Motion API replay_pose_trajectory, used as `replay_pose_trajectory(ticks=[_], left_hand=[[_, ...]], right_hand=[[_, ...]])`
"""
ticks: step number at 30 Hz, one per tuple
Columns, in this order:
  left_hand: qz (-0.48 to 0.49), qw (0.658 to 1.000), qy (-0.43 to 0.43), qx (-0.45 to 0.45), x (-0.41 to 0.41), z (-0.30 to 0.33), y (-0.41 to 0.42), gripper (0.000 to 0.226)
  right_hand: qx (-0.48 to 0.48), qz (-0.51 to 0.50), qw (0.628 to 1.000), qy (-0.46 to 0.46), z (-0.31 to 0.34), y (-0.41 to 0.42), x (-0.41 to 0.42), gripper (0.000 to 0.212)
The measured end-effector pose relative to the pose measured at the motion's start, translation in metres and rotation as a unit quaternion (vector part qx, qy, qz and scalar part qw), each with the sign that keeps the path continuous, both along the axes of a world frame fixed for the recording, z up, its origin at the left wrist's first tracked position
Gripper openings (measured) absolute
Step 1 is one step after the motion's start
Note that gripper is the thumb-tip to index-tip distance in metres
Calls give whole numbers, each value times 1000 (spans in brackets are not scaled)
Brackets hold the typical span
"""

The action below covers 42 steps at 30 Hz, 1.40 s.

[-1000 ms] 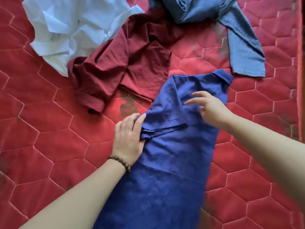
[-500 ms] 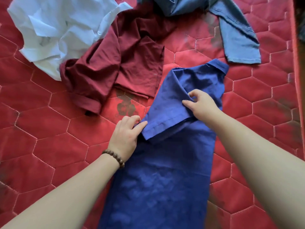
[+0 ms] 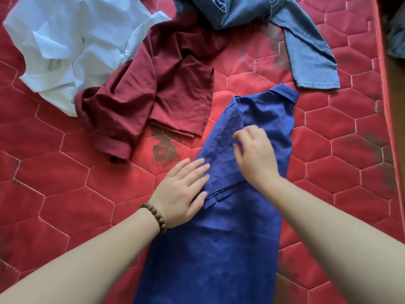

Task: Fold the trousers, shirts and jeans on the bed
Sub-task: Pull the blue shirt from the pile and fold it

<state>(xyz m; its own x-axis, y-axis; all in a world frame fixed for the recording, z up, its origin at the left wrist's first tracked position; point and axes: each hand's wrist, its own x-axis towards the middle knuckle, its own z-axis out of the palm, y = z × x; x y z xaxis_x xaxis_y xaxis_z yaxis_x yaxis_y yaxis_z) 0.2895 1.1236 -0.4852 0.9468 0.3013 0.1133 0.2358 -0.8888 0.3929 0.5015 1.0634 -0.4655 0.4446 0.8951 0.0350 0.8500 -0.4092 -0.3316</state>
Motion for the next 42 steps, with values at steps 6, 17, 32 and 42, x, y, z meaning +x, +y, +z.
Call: replay_pose_trajectory(ticks=[6,17,32,42], left_hand=[[-21,1000,3,-8,34,-21,0,41],[-43,989,115,86,25,-43,-8,59],[-50,985,143,77,26,-41,-7,64],[-26,971,212,110,6,-18,-13,82]], right_hand=[[-40,236,970,-46,-37,5,-10,34],[-206,47,962,-175,-44,44,62,63],[-118,13,984,-135,-43,-9,30,55],[-186,-115,971,-99,-36,-129,-38,57]])
